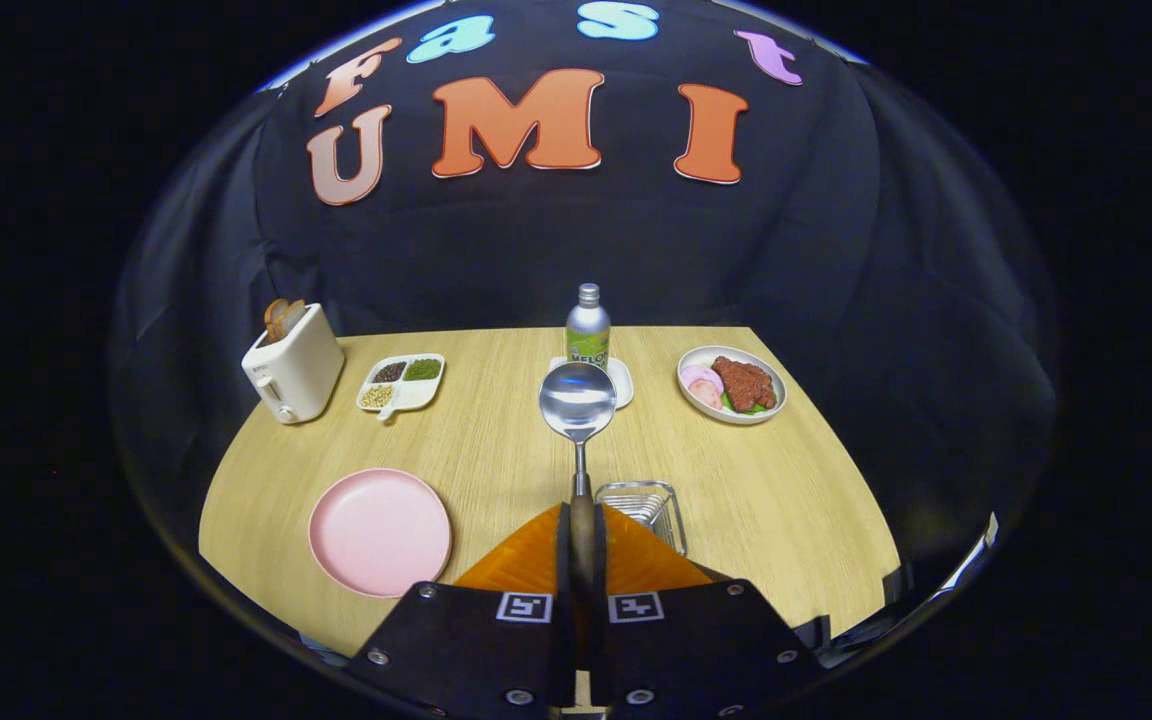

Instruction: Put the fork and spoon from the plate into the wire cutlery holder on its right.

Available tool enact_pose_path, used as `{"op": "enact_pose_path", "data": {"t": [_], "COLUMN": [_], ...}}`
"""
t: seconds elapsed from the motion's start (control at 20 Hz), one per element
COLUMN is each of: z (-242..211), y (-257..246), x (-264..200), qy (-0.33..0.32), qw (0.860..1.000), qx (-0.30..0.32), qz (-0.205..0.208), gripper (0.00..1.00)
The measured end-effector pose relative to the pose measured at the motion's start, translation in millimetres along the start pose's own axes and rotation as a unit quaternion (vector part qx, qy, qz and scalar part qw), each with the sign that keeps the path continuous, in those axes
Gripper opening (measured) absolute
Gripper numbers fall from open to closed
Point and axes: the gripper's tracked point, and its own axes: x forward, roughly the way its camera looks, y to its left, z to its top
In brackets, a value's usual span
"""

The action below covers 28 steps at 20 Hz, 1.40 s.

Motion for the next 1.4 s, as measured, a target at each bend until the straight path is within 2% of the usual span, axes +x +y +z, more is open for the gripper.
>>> {"op": "enact_pose_path", "data": {"t": [0.55, 0.75, 0.9, 1.15, 1.4], "z": [-60.0, -70.0, -74.3, -58.9, 5.6], "y": [-38.3, -42.8, -37.3, -34.3, -35.9], "x": [17.1, 24.0, 25.7, 31.3, 24.9], "qy": [0.116, 0.135, 0.145, 0.114, 0.008], "qw": [0.993, 0.990, 0.988, 0.992, 0.999], "qx": [-0.025, -0.045, -0.056, -0.058, -0.034], "qz": [0.003, 0.000, 0.016, 0.024, 0.026], "gripper": [0.06, 0.07, 0.08, 0.10, 0.10]}}
